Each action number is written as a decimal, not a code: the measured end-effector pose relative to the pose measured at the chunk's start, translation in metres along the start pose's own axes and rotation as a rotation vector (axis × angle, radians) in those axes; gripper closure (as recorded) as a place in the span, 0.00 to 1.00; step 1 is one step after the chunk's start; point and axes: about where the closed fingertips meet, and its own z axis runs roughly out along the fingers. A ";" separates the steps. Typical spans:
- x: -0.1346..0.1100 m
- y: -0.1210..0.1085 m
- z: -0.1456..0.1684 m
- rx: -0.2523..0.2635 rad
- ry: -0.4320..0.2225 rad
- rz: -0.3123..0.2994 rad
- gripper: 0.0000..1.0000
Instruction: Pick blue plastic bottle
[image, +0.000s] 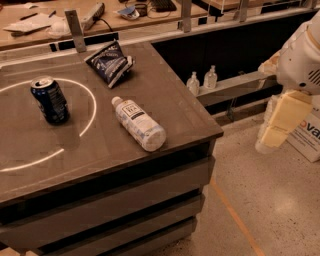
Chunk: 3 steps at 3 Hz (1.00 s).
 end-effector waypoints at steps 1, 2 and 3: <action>-0.025 -0.004 0.026 -0.028 -0.080 0.100 0.00; -0.057 -0.017 0.056 -0.054 -0.159 0.252 0.00; -0.076 -0.027 0.073 -0.063 -0.199 0.330 0.00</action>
Offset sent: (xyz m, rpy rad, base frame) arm 0.0670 0.0810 -0.0457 0.3320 0.0870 -0.2824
